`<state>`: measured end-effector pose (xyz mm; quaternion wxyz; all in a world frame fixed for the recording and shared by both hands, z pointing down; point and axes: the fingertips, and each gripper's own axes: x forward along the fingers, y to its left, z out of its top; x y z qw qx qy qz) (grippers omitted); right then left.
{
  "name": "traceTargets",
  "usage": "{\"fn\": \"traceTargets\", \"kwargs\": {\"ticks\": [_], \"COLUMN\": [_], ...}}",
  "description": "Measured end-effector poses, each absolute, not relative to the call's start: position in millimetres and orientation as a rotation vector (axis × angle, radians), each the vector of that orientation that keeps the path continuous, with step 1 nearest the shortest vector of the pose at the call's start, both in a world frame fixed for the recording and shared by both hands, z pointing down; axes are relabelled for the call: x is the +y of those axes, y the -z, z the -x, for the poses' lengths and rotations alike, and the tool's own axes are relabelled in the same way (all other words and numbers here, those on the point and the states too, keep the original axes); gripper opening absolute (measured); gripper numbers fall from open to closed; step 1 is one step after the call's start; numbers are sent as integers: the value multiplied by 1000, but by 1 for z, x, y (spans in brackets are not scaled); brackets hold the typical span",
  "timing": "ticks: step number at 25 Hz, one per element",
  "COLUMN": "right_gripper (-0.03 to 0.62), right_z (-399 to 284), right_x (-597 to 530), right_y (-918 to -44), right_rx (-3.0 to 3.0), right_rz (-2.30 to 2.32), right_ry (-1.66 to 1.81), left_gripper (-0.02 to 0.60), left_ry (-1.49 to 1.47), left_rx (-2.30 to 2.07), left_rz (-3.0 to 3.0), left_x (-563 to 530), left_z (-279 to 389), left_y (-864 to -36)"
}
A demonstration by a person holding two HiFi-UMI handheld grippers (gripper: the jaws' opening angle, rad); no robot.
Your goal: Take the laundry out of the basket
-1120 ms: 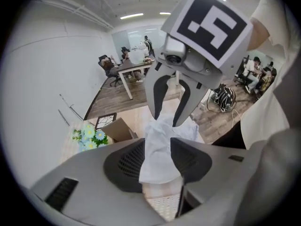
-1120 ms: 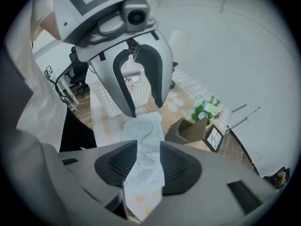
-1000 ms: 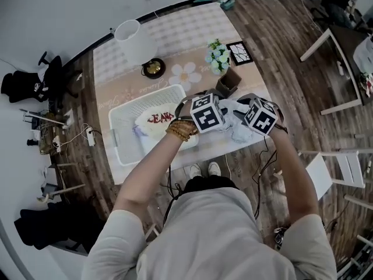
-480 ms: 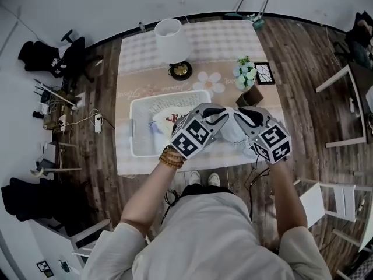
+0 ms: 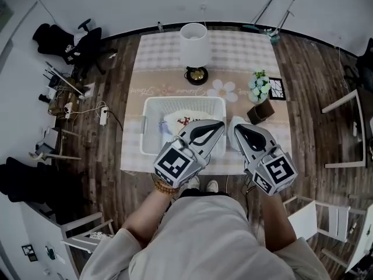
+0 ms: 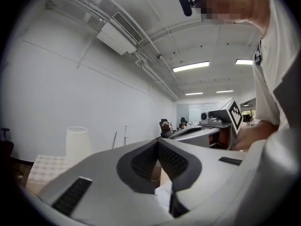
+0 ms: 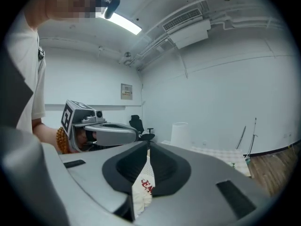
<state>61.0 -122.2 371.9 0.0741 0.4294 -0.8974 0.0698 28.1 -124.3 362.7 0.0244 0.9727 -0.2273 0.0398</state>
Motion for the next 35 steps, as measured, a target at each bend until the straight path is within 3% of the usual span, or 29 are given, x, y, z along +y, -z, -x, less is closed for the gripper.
{"fn": "traceTargets", "kwargs": {"ticks": [12,35], "right_gripper": [0,2], "right_z": [-38,-34], "right_x": [-92,-96], "right_y": [-339,-345], "right_rx": [-2797,-2737], "right_rz": [-1384,-1470], "right_ry": [-180,-184], "left_gripper": [6,15], "left_ry": [124,116], "left_rx": [-829,-858], "left_rz": [-2988,-2946], "left_x": [-94,-92], "left_z": [10,23], "left_y": [-329,-339]}}
